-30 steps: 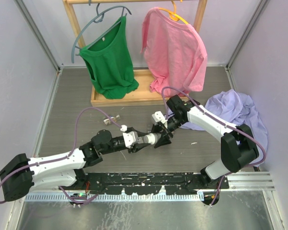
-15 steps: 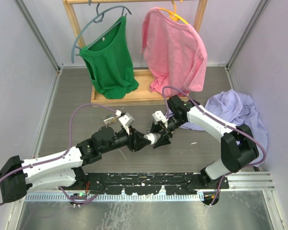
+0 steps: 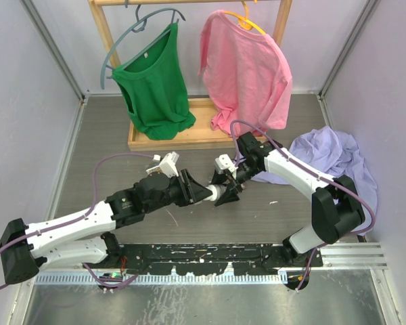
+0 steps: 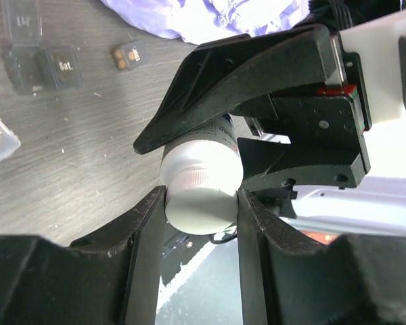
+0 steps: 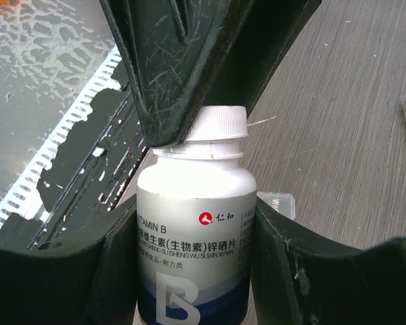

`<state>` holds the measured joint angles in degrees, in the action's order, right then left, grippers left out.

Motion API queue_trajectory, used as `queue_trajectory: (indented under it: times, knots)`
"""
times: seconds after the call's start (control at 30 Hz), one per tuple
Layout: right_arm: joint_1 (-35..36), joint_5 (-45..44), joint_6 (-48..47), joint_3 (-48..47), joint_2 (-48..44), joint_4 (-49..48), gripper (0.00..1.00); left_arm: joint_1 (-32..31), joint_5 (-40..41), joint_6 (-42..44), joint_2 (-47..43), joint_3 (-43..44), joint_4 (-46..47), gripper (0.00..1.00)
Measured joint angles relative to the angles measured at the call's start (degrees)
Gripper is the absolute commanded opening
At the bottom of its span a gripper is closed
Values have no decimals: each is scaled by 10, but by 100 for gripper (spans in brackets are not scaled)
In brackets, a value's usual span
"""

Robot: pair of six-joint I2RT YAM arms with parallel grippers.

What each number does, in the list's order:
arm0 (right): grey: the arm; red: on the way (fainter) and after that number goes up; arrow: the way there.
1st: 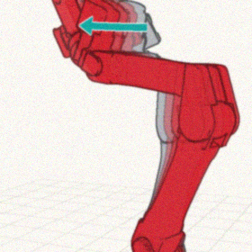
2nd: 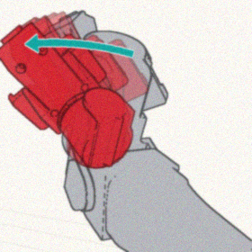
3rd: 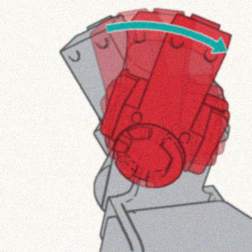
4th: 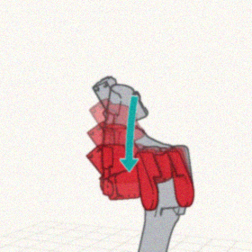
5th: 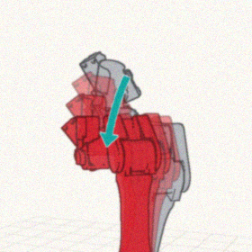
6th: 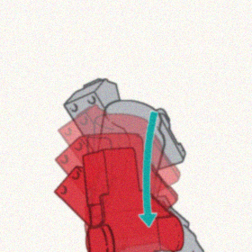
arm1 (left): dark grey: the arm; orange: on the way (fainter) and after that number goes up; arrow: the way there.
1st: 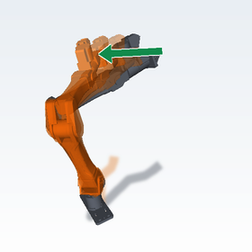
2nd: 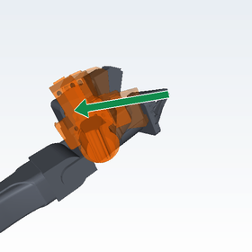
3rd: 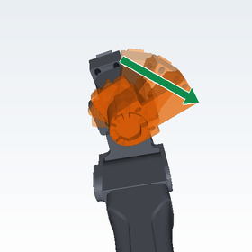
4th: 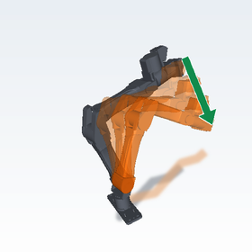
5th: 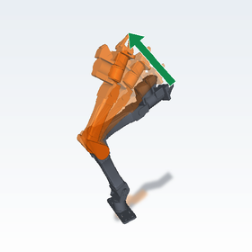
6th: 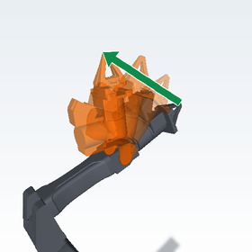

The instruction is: Sort the pills into containers

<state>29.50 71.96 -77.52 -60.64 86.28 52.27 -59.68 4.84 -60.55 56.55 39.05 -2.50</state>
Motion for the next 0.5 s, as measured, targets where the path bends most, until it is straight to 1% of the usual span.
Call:
queue_trajectory:
  times: [0.2, 0.5]
  knots:
    - [0, -2, 0, 0, 0, 0, 1, -1, 6, -75, 4, 11, -31, 6]
    - [0, -3, 0, 0, 0, 0, 1, 0, 10, -130, 3, 11, -38, 8]
